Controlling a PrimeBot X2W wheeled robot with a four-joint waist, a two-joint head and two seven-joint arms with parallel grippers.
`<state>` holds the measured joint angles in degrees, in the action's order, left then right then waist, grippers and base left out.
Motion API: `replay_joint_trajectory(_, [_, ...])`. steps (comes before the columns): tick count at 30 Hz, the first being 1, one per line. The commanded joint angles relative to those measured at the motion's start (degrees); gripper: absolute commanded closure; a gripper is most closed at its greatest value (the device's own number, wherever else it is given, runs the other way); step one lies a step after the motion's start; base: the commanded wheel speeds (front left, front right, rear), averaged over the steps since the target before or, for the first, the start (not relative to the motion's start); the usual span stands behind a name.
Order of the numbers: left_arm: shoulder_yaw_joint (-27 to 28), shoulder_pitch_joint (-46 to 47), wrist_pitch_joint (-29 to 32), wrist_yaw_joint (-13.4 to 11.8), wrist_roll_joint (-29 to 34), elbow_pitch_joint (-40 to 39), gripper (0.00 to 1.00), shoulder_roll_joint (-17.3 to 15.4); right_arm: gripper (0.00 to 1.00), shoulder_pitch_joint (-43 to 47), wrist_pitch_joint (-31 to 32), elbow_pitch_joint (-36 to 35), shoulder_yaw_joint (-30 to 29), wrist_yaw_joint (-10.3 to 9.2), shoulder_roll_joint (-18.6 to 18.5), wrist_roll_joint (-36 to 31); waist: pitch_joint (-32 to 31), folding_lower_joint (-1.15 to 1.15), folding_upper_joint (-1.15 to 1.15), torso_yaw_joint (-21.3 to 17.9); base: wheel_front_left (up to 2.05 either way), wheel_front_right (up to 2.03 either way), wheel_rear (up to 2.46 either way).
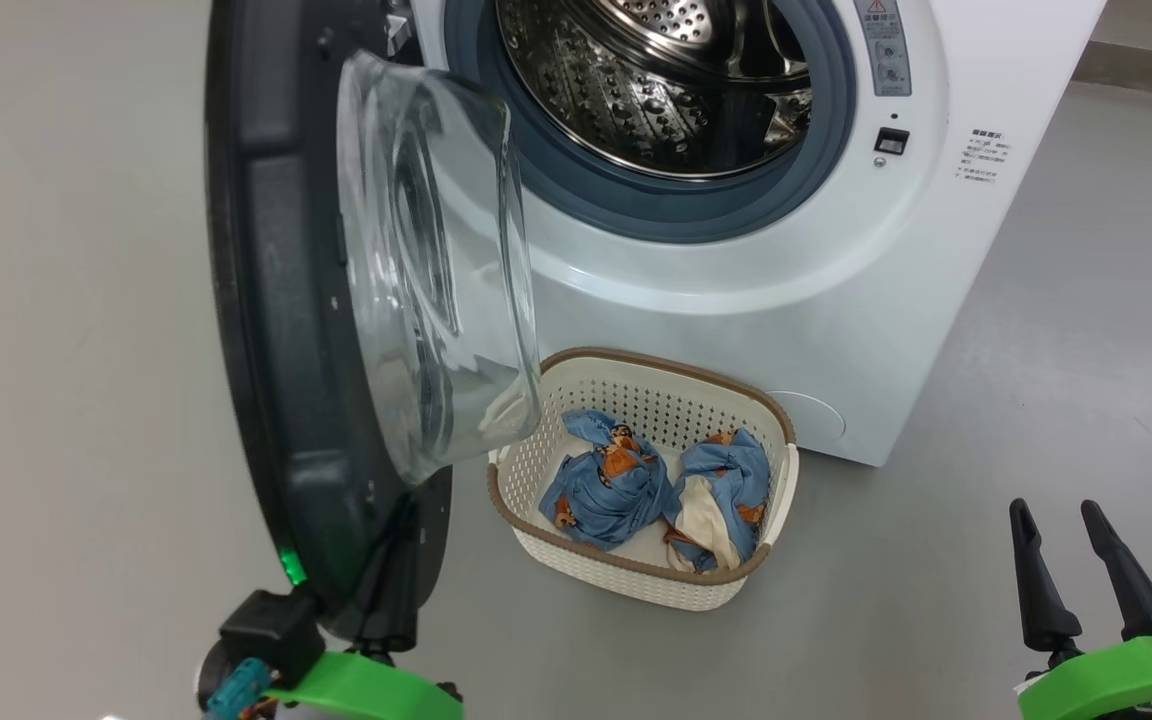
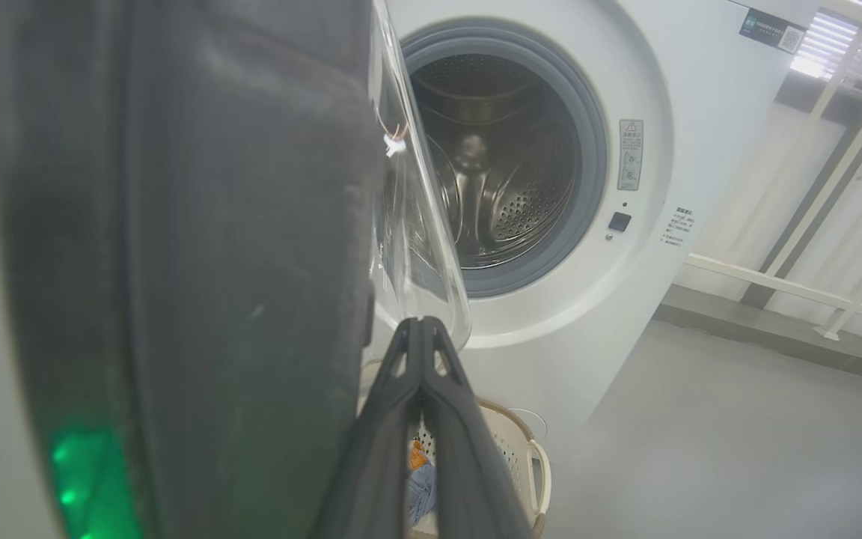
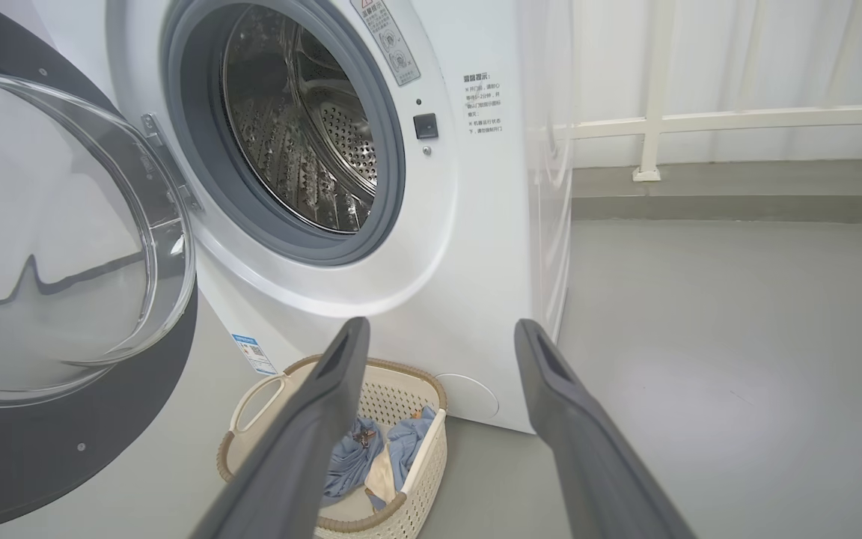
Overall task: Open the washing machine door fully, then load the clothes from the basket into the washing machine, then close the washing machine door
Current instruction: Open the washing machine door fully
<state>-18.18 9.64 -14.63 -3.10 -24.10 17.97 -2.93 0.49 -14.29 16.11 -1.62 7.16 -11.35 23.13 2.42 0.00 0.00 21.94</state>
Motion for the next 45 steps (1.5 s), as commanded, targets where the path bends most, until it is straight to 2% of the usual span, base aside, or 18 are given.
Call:
replay_joint_trajectory(1, [3.3, 0.3, -0.4, -0.9, 0.6, -1.7, 1.00, -1.9, 0.00, -0.3, -0.7, -1.5, 1.4, 0.33, -1.1, -0.4, 0.1, 0.00, 0.00, 0.1, 0.00, 0.00, 0.00])
replay_joint_trajectory(24, [18.3, 3.7, -0.4, -3.8, 0.7, 0.4, 1.00, -6.9, 0.00, -1.8, -0.7, -1.7, 1.3, 0.33, -2.1, -0.1, 3.4, 0.00, 0.00, -0.5, 0.00, 0.00, 0.00])
replay_joint_trajectory(37, [26.4, 6.2, -0.4, -3.9, 3.2, 3.0, 1.00, -7.7, 0.00, -3.2, -0.7, -2.0, 1.4, 0.33, -2.9, -0.1, 5.7, 0.00, 0.00, -1.1, 0.00, 0.00, 0.00])
replay_joint_trajectory(45, [30.6, 9.4, -0.4, -2.9, 4.9, 6.0, 1.00, -8.6, 0.00, -4.3, -0.7, -2.2, 1.4, 0.33, -3.5, -0.1, 7.6, 0.00, 0.00, -1.2, 0.00, 0.00, 0.00])
